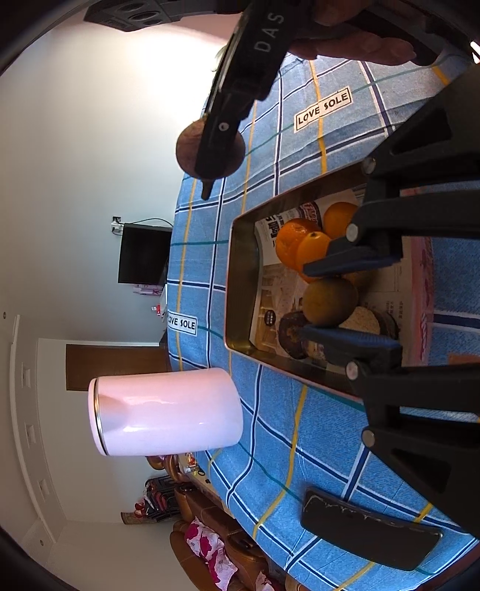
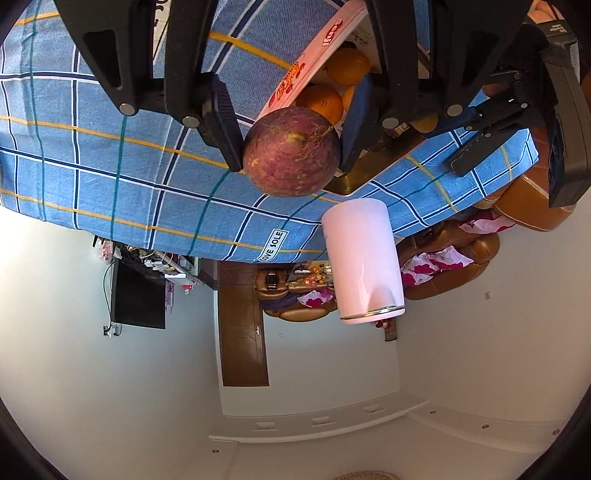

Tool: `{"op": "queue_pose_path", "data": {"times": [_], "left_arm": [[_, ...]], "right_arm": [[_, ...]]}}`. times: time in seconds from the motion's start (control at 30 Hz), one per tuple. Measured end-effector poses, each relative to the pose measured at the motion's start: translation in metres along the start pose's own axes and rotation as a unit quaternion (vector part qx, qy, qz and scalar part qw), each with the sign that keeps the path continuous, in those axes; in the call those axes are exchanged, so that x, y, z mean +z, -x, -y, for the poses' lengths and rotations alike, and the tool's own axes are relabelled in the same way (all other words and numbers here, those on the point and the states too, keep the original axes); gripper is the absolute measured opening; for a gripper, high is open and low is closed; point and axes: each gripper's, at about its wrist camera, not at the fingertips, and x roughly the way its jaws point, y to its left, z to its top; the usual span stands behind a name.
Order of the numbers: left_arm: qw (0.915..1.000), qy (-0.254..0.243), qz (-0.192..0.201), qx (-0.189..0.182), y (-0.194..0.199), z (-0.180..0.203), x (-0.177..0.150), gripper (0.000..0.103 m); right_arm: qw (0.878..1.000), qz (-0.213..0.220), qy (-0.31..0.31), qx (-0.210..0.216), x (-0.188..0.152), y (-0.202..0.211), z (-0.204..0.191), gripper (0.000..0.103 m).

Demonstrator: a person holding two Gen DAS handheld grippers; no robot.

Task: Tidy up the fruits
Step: 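Carry the yellow fruit and red fruit over the tin with both tools, then lower both fruits into the tin and open both tools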

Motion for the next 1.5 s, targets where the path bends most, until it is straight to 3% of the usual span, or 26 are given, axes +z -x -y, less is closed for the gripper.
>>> {"op": "queue_pose_path", "data": {"times": [0.7,1.5], "left_arm": [[0.9994,0.033,0.003,0.01,-0.003,-0.007,-0.006,0.029],[0.9991,0.037,-0.009,0.017,-0.014,-0.011,-0.009,0.029]], "right_arm": [[0.998,-0.055,0.018,0.001,-0.004,-0.058,-0.025,0.054],[0.996,-0.083,0.013,0.001,-0.011,-0.083,-0.029,0.054]]}}
